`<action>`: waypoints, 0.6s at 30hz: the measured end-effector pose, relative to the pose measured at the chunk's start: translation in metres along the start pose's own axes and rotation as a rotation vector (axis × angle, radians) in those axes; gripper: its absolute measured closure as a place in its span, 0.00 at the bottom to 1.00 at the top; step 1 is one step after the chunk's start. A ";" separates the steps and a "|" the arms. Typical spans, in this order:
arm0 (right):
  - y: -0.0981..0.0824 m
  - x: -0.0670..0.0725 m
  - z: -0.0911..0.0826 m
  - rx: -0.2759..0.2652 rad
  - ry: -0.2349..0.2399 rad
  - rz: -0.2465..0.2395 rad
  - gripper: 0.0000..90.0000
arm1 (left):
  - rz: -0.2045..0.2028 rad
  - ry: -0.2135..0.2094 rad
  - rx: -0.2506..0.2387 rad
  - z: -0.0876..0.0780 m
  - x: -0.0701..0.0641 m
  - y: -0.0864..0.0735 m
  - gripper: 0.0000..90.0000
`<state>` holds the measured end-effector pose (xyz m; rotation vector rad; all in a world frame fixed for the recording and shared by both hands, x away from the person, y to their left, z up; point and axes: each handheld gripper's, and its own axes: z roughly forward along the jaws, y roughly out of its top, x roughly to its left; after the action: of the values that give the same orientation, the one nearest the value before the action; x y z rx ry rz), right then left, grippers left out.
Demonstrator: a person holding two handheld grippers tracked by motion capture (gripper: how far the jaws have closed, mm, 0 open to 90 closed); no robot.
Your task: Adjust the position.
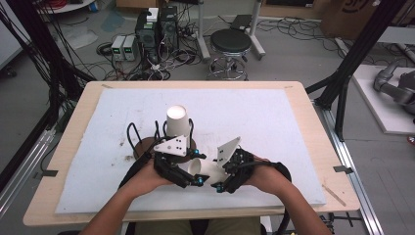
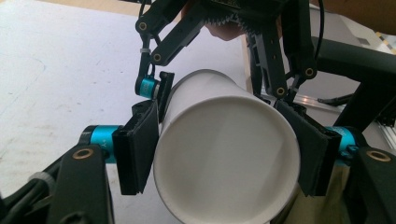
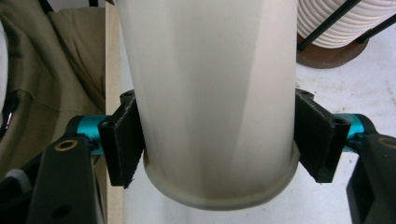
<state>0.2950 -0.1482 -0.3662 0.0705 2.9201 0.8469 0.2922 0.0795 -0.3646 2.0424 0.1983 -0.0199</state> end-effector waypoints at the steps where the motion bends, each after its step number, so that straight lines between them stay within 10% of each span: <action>1: 0.000 0.000 0.000 0.001 0.003 0.000 0.30 | 0.005 0.002 0.003 0.000 0.000 0.000 0.37; 7: -0.004 0.000 -0.001 -0.032 -0.004 0.017 0.24 | -0.011 -0.006 -0.040 -0.001 0.000 -0.003 0.37; 18: -0.029 0.001 -0.018 -0.315 -0.018 0.134 0.23 | -0.039 -0.007 -0.144 -0.006 0.006 -0.018 0.37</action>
<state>0.2917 -0.1827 -0.3664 0.2487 2.7508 1.3074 0.2951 0.0935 -0.3785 1.8942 0.2281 -0.0359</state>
